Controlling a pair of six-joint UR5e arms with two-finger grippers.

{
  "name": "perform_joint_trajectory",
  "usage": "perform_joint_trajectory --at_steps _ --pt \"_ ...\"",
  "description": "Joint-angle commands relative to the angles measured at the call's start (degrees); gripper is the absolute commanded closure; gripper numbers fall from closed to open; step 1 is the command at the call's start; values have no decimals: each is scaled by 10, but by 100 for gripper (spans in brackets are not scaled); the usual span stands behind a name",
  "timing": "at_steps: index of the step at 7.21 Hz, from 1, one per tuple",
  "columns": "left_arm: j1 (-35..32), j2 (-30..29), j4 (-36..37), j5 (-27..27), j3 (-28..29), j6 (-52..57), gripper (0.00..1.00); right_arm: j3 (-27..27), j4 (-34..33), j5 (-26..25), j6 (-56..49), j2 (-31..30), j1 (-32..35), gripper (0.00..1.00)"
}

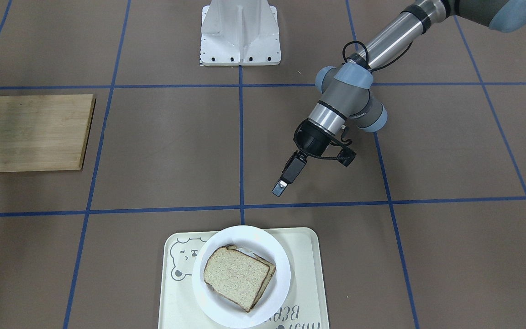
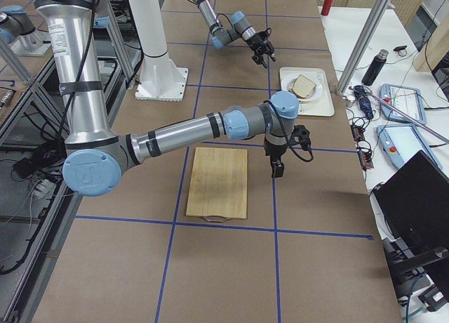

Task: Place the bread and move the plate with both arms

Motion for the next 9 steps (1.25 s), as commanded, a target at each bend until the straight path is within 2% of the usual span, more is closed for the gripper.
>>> perform_joint_trajectory --at_steps 1,2,4,5,6,7,9 --pt "-7 82 6 -10 -50 188 2 2 3 1 1 5 0 0" --pt "-30 130 6 -22 -64 290 2 7 3 0 1 5 0 0" --pt "-150 194 12 -147 -66 416 2 7 5 -1 3 5 0 0" --pt "-230 199 60 -225 -63 520 2 7 6 -2 3 5 0 0" --pt "-290 200 131 -269 -63 644 2 7 6 -2 3 5 0 0" --pt "-327 201 232 -290 -62 789 2 7 6 -3 3 5 0 0" --pt "-397 220 374 -296 -66 1064 2 5 6 -12 1 6 0 0"
